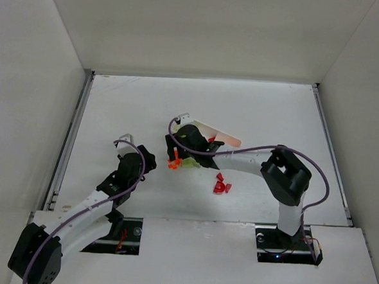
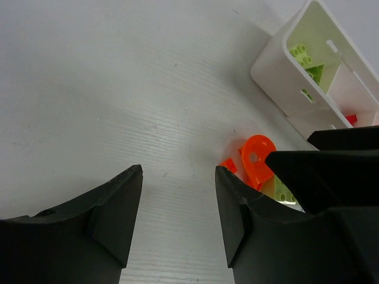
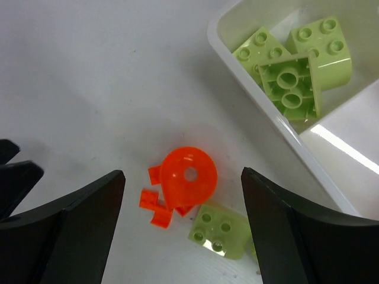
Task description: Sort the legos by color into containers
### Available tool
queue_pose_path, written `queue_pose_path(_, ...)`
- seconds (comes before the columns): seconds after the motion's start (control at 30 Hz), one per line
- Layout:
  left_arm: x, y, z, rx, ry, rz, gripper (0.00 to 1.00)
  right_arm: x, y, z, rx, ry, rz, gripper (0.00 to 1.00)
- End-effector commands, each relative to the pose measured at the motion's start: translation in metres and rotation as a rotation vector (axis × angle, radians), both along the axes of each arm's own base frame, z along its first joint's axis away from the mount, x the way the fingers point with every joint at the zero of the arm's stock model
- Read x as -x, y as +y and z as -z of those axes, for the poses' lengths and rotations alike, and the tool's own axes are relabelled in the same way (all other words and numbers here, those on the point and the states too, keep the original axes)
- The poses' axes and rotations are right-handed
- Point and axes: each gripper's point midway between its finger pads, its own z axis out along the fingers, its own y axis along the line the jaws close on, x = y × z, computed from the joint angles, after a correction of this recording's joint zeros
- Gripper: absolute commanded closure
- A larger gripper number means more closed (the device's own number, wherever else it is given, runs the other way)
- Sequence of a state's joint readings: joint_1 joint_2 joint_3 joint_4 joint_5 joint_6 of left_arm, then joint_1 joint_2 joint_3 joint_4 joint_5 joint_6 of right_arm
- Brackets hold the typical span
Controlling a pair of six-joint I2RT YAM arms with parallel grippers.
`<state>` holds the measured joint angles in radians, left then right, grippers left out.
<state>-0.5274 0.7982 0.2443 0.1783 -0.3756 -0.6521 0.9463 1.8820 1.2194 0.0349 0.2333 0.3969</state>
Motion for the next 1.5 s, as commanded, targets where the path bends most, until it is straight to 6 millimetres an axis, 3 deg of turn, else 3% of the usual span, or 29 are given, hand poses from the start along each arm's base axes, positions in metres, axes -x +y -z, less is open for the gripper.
queue_pose_path(0.0,-0.004,0.004,-0.012,0.040,-0.078,-0.027,0.50,-0.005,0.004,0.001,0.073,-0.001,-0.007,0.15)
queue_pose_path(0.3,0.000,0.015,-0.011,0.064,-0.108,-0.057,0.49,-0.012,0.011,0.022,0.136,0.031,0.033,0.27)
queue_pose_path(0.6,-0.001,0.013,-0.012,0.086,-0.113,-0.048,0.49,-0.002,0.014,0.042,0.161,0.080,0.031,0.38)
queue_pose_path(0.73,-0.001,0.015,-0.010,0.091,-0.108,-0.057,0.49,0.000,0.018,0.042,0.154,0.085,0.031,0.52)
queue_pose_path(0.9,-0.002,0.016,-0.009,0.097,-0.112,-0.059,0.49,-0.004,0.026,0.006,0.076,0.023,0.040,0.58)
queue_pose_path(1.07,-0.003,0.015,-0.006,0.093,-0.101,-0.057,0.50,-0.003,0.026,-0.057,-0.047,-0.053,0.043,0.60)
queue_pose_path(1.17,-0.003,0.015,-0.005,0.094,-0.098,-0.054,0.50,-0.002,0.006,-0.087,-0.102,-0.091,0.063,0.60)
queue_pose_path(1.27,-0.003,0.011,-0.006,0.092,-0.102,-0.040,0.53,-0.012,-0.037,-0.105,-0.124,-0.133,0.139,0.59)
queue_pose_path(1.33,-0.004,0.010,-0.006,0.088,-0.107,-0.034,0.58,-0.020,-0.075,-0.104,-0.120,-0.139,0.210,0.59)
queue_pose_path(1.47,-0.004,0.003,-0.006,0.080,-0.105,-0.005,0.64,-0.029,-0.129,-0.093,-0.113,-0.148,0.313,0.59)
